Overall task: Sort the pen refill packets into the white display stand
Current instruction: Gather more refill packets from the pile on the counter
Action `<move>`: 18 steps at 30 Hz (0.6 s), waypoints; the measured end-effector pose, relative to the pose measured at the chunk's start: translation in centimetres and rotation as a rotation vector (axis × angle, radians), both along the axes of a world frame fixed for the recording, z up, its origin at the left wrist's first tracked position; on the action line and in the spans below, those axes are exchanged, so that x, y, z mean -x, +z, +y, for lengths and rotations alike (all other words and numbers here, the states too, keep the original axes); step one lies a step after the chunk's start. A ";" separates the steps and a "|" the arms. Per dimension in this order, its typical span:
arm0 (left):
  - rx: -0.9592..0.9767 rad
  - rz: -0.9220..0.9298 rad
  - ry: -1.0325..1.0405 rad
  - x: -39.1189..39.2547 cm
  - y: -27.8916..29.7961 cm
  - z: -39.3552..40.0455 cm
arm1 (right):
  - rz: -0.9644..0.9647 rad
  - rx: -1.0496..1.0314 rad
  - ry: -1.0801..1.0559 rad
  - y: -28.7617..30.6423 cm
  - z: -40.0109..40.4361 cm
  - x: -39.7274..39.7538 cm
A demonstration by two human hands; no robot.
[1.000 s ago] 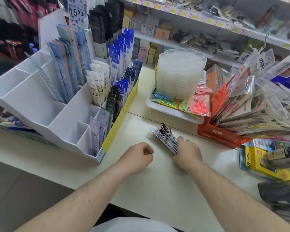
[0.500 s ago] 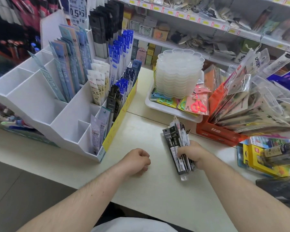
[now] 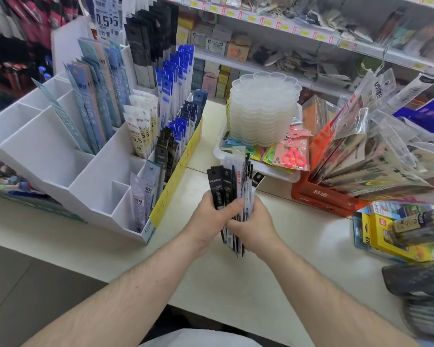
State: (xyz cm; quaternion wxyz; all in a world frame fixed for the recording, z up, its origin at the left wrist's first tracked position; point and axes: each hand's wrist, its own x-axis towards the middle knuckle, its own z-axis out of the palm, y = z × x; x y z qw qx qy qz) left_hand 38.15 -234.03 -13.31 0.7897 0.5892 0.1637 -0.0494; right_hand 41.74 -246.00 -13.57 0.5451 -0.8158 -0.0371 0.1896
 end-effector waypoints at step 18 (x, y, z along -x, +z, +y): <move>-0.471 -0.235 0.002 1.3 -3.6 3.3 | -0.116 0.242 0.226 -6.9 2.4 1.5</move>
